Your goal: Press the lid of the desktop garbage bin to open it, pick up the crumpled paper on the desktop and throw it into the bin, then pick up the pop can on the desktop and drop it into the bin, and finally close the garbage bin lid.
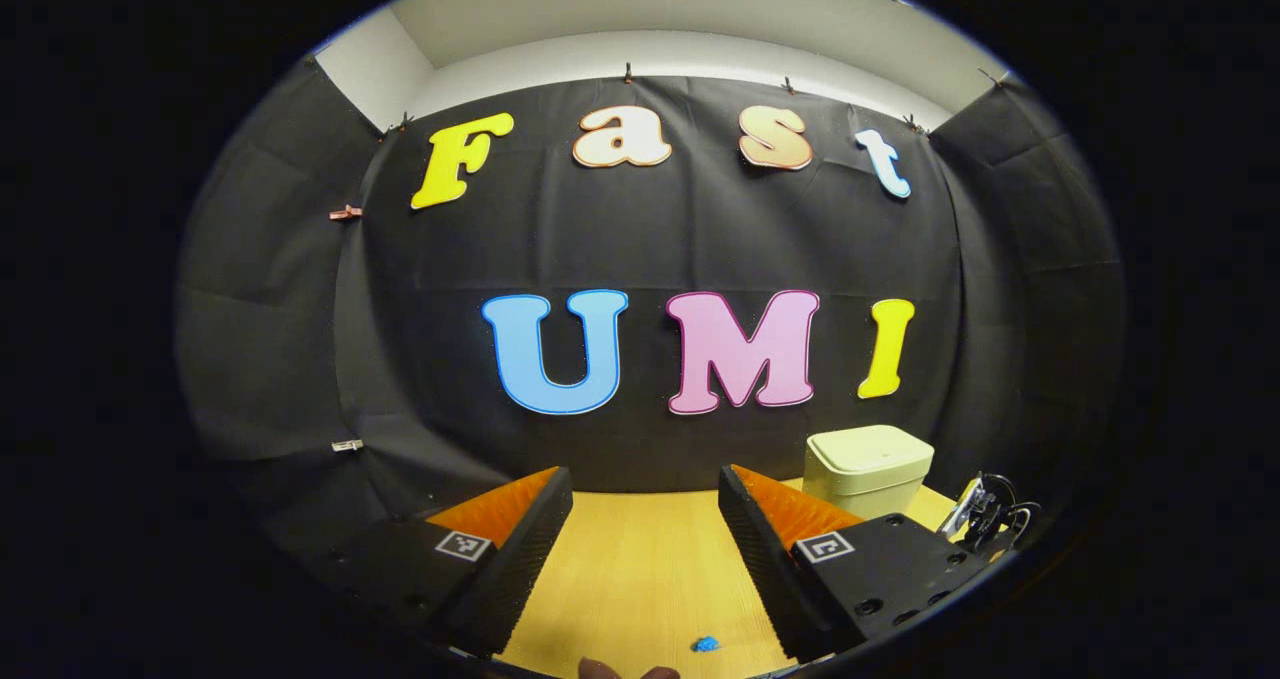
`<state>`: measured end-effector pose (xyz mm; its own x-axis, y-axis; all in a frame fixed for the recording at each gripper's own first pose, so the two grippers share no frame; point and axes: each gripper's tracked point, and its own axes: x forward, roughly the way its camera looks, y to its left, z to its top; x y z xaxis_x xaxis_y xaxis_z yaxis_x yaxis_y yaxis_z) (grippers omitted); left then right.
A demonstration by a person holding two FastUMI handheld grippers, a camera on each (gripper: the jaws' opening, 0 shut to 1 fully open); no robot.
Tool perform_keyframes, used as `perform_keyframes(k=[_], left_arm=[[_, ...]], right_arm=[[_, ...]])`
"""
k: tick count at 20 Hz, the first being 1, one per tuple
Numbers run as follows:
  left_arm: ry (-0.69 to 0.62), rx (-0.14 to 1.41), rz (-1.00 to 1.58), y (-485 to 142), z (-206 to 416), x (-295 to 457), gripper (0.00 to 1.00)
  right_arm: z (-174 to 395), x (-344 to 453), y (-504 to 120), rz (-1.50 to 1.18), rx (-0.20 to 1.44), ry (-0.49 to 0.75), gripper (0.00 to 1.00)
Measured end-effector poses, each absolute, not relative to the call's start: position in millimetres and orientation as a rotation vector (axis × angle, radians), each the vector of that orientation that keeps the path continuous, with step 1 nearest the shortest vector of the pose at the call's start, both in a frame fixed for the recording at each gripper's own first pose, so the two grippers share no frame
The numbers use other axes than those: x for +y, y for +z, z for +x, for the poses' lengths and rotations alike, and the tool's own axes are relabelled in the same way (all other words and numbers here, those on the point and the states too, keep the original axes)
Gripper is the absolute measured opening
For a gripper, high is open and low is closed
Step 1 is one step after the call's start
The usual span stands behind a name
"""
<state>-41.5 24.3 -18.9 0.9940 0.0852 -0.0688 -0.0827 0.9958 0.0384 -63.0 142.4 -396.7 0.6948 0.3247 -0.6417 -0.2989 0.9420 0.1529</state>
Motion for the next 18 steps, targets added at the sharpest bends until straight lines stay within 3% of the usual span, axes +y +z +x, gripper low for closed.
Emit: perform_keyframes(k=[5,9,10,13,15,18], left_arm=[[0.11,0.077,0.029,-22,-43,33,0.95],[0.11,0.077,0.024,-26,-38,34,0.95],[0.106,0.078,0.018,-26,-34,32,0.95],[0.095,0.082,-0.005,-30,-22,26,0.95],[0.088,0.081,-0.016,-30,-12,21,0.95],[0.09,0.079,-0.014,-28,2,15,0.95]], right_arm=[[-62,150,-389,0.059,0.717,0.376,0.98],[-29,129,-265,0.13,0.429,0.358,0.98],[-10,109,-235,0.115,0.364,0.303,0.9],[48,60,-170,0.144,0.229,0.213,0.19],[86,27,-152,0.156,0.179,0.139,0.1],[127,2,-177,0.152,0.232,0.086,0.1]])
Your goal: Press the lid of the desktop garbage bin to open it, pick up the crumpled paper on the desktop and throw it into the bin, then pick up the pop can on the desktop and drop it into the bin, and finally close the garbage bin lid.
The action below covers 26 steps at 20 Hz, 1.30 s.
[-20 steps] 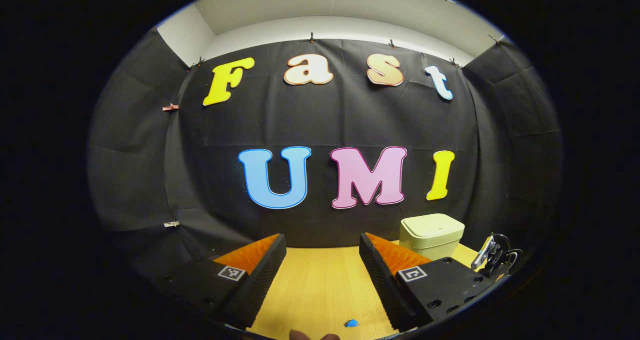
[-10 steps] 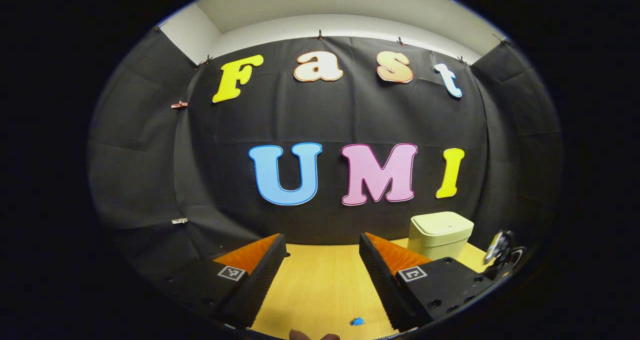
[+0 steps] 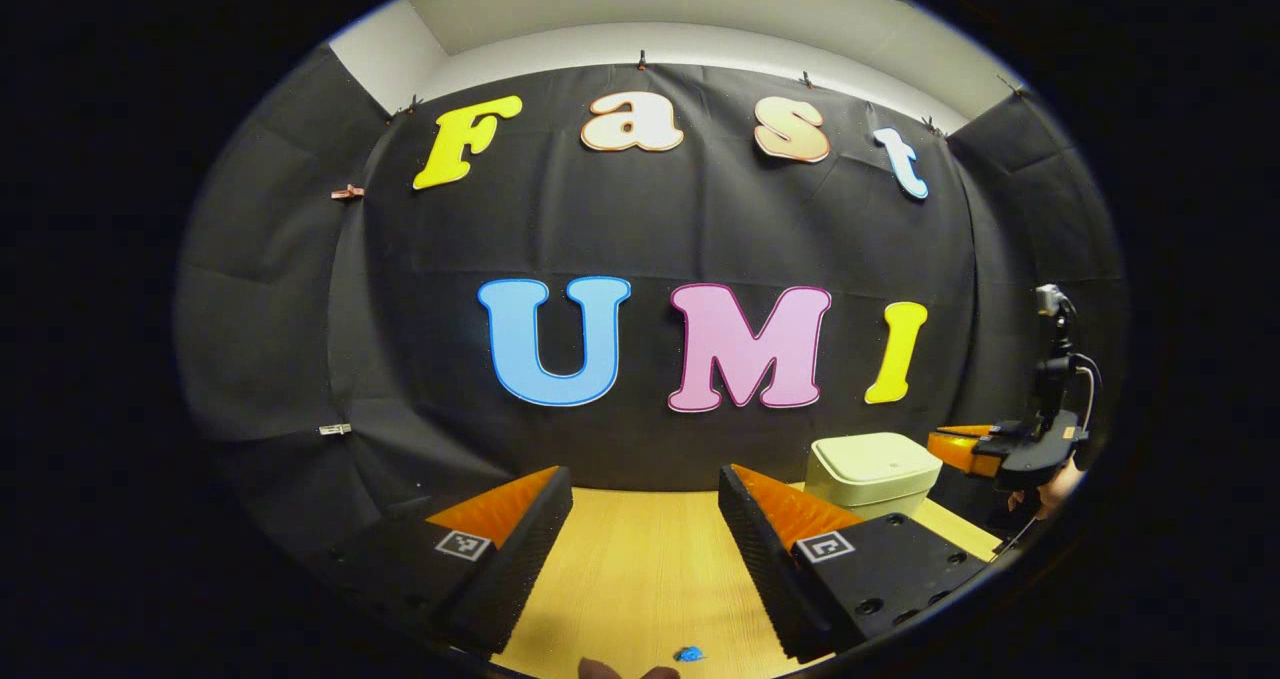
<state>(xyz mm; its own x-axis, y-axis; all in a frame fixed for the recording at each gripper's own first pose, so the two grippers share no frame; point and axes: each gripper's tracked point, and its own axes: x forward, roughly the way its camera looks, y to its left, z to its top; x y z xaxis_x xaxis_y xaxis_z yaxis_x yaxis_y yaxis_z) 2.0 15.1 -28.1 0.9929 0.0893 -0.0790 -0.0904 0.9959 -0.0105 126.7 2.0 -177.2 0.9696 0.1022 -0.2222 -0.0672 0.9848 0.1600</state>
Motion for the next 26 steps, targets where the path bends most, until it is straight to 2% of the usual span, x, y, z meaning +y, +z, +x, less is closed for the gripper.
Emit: perform_keyframes(k=[6,12,17,21,26], left_arm=[[0.105,0.088,-0.002,-31,24,8,0.95],[0.108,0.098,-0.006,-34,41,5,0.95],[0.102,0.105,-0.017,-41,47,2,0.95],[0.091,0.102,-0.017,-41,47,0,0.95],[0.082,0.12,-0.012,-51,43,-2,0.95]], right_arm=[[167,-13,-225,0.149,0.313,0.067,0.09],[169,-7,-261,0.121,0.426,0.091,0.05],[171,-8,-262,0.21,0.438,0.109,0.06],[171,-24,-228,0.18,0.322,0.073,0.06],[152,-21,-211,0.145,0.284,0.088,0.05]])
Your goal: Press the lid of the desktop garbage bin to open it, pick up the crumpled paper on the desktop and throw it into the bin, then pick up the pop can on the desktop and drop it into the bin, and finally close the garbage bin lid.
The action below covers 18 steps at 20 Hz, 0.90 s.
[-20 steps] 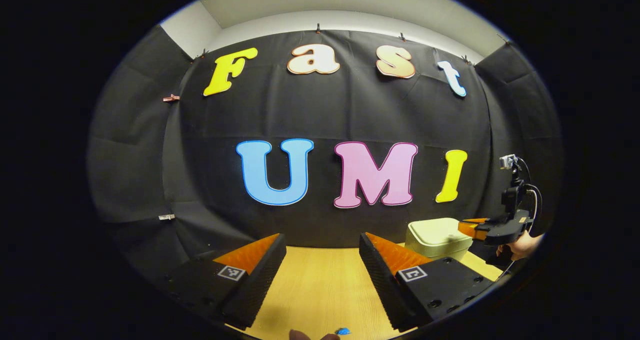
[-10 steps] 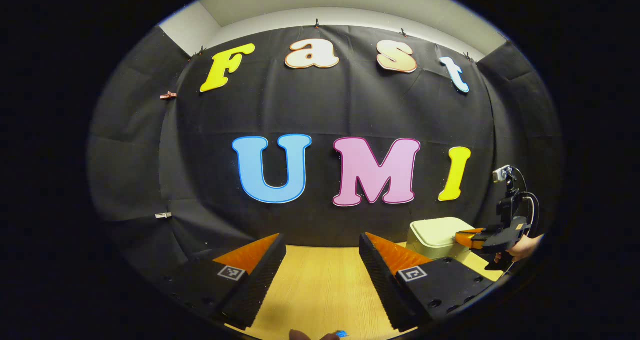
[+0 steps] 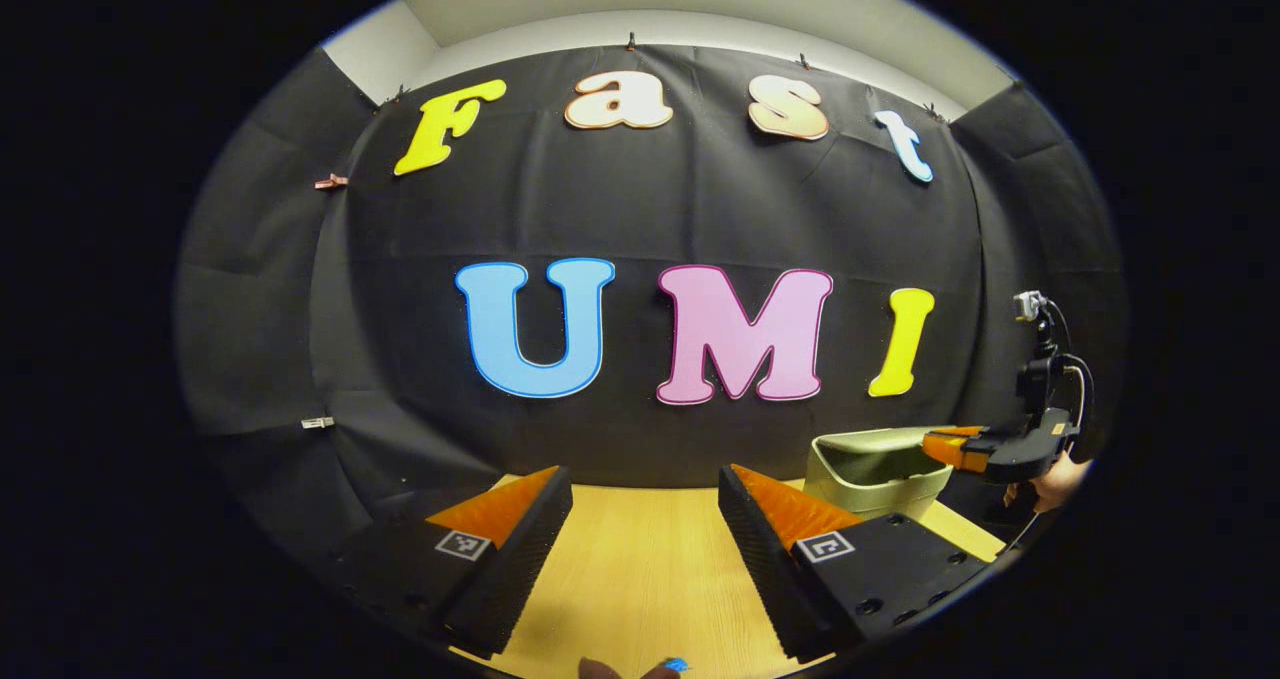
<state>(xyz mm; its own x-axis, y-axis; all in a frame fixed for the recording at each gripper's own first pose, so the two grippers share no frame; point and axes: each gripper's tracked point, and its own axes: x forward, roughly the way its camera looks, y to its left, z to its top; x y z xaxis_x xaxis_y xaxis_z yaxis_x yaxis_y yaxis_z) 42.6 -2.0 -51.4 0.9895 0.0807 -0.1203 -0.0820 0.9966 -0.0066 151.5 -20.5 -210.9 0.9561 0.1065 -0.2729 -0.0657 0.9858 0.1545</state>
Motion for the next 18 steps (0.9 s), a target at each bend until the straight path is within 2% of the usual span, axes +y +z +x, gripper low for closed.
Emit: perform_keyframes(k=[1,3,4,5,7,8,9,10,12,18], left_arm=[[0.079,0.124,-0.009,-55,41,-2,0.95],[0.072,0.135,-0.011,-63,37,-2,0.95],[0.067,0.144,-0.014,-66,35,-2,0.95],[0.058,0.155,-0.02,-73,34,-2,0.95],[0.024,0.193,-0.037,-90,29,-7,0.95],[0.01,0.214,-0.045,-99,27,-9,0.95],[-0.003,0.235,-0.052,-109,24,-9,0.95],[-0.017,0.26,-0.058,-120,21,-11,0.95],[-0.044,0.308,-0.062,-145,14,-14,0.95],[-0.155,0.512,-0.039,-257,-7,-37,0.95]], right_arm=[[146,-18,-210,0.145,0.286,0.096,0.06],[129,-10,-206,0.146,0.288,0.119,0.13],[122,-6,-204,0.144,0.283,0.133,0.3],[116,-2,-202,0.14,0.276,0.144,0.4],[100,5,-198,0.132,0.269,0.157,0.53],[93,10,-197,0.137,0.27,0.166,0.65],[84,15,-196,0.142,0.274,0.175,0.7],[77,19,-196,0.145,0.28,0.179,0.81],[62,23,-196,0.141,0.29,0.176,0.87],[20,31,-192,0.141,0.309,0.171,0.89]])
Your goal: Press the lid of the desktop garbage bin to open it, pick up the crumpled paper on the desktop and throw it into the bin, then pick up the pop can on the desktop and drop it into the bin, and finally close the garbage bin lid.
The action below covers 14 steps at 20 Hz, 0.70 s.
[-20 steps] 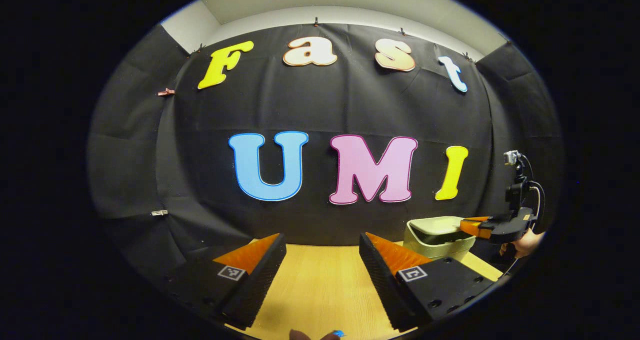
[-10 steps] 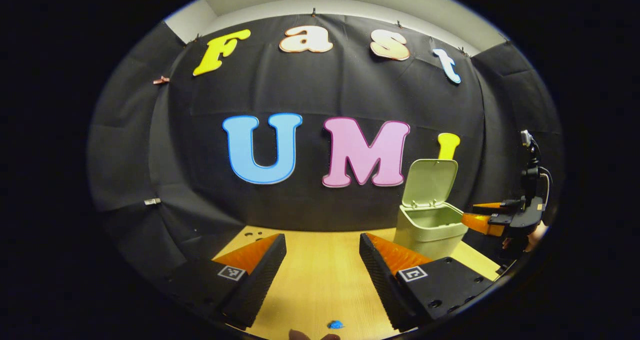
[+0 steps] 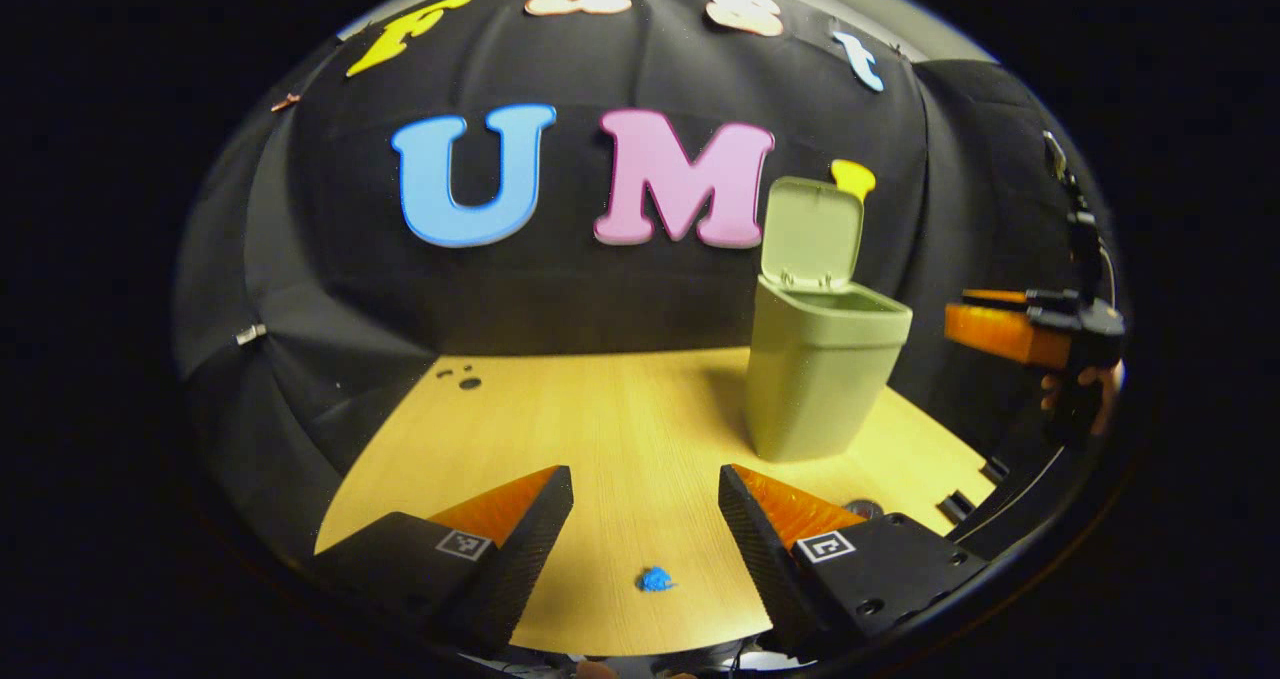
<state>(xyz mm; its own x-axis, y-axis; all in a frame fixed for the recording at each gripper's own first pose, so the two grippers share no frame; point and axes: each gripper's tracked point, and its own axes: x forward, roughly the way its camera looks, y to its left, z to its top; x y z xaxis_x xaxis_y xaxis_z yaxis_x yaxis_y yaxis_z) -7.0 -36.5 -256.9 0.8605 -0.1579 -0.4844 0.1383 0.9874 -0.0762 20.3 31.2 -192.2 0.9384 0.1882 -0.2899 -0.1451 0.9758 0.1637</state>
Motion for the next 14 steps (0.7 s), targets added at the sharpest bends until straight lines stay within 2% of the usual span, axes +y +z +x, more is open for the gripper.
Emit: perform_keyframes(k=[4,7,8,9,12,14], left_arm=[[-0.162,0.655,-0.048,-330,-12,-46,0.92],[-0.164,0.753,-0.055,-380,-11,-54,0.83],[-0.163,0.783,-0.057,-393,-10,-56,0.82],[-0.164,0.804,-0.061,-406,-7,-59,0.77],[-0.14,0.888,-0.069,-443,-4,-62,0.75],[-0.113,0.929,-0.066,-458,-2,-62,0.7]], right_arm=[[5,32,-200,0.155,0.339,0.202,0.89],[0,32,-207,0.17,0.356,0.233,0.89],[-1,30,-211,0.161,0.364,0.244,0.89],[-2,28,-214,0.153,0.372,0.252,0.89],[-4,20,-223,0.157,0.394,0.277,0.89],[-3,12,-229,0.157,0.405,0.287,0.89]])
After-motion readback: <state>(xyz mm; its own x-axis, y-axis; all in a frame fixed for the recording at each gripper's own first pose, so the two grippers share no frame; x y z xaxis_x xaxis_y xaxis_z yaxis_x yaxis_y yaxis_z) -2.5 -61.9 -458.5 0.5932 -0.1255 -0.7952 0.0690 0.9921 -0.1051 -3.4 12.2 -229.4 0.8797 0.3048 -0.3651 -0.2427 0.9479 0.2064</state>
